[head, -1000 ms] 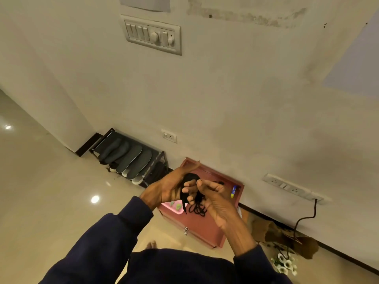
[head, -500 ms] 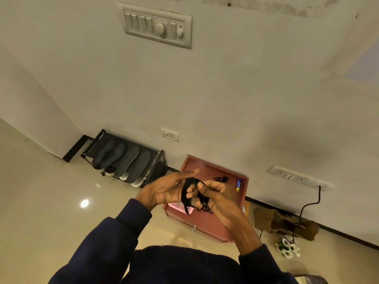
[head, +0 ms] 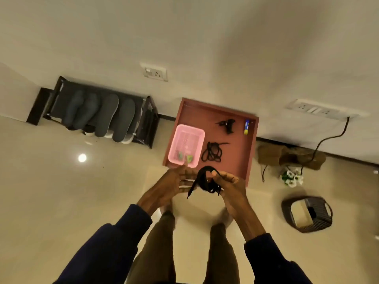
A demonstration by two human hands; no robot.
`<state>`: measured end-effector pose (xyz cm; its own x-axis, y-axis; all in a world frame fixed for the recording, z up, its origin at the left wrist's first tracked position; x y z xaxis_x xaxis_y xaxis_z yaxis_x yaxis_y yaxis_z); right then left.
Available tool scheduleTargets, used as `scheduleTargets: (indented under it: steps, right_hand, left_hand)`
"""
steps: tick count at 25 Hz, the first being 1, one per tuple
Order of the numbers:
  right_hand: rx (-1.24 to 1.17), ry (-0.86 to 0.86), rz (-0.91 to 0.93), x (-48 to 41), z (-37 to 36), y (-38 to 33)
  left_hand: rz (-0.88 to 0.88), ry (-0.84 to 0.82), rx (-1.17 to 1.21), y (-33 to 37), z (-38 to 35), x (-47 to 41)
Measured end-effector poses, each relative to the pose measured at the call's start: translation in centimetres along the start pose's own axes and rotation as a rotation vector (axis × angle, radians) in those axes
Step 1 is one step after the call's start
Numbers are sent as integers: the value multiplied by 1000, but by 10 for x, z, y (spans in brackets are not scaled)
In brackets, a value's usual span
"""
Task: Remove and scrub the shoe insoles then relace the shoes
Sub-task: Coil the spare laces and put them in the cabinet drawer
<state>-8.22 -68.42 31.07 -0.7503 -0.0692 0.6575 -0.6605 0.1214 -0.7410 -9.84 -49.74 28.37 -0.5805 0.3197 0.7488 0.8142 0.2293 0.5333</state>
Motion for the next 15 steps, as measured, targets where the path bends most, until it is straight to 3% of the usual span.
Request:
scheduleTargets:
  steps: [4, 8, 15]
  right_hand:
    - [-138, 124, -161, -60, 47, 98]
    - [-180, 153, -187, -104, 77, 171]
    - [-179, 162, -197, -147, 111, 253]
  left_hand:
    - [120, 4, 93, -85, 18, -90]
    - [120, 37, 157, -150, 28, -160]
    - [61, 406, 212, -233, 68, -252]
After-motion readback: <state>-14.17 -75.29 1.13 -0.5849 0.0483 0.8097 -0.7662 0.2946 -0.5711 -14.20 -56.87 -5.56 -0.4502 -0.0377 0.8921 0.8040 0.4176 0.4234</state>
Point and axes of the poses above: each hand's wrist, its own x-axis away from the middle knuckle, its own z-axis out of the back of the hand, y = z × x, the point moved 6 cm from there along -x, towards the middle knuckle, and after that the axes turned 5 degrees about -y, right-handed, at the moved point
